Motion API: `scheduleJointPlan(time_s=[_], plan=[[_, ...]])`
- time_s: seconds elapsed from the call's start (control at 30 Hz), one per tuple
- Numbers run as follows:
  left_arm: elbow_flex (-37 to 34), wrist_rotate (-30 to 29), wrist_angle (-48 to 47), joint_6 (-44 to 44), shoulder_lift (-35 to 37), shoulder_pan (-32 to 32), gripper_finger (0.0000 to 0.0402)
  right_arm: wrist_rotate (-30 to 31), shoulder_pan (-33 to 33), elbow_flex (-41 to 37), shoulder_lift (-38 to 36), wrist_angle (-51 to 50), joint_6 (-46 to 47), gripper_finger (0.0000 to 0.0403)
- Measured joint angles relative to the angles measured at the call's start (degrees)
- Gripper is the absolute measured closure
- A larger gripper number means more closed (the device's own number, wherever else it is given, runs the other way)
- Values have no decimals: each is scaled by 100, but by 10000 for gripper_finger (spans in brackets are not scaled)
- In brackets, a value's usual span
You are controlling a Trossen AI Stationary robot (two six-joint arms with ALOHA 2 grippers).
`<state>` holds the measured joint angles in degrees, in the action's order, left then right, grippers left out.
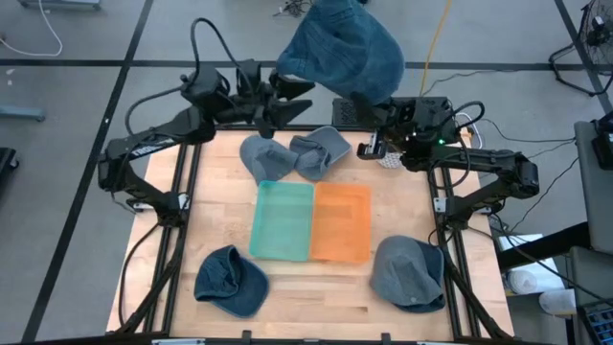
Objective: Pick & Place hat
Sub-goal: Put the top blue cap into the orange bin
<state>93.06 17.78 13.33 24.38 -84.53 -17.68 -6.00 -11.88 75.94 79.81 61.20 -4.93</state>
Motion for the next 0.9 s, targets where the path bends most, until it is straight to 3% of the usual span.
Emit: scheduleJointPlan(time_s=[0.27,0.57,0.73,0.9], plan=[[0,-269,763,-13,-270,177,95,-7,44,0,129,-55,337,403],[2,-330,970,9,-340,243,102,-5,111,-2,361,172,431,403],[3,-378,1048,10,-259,243,157,-4,111,-2,363,193,385,403],[4,-348,1088,204,-265,239,242,23,109,-2,360,105,390,399]])
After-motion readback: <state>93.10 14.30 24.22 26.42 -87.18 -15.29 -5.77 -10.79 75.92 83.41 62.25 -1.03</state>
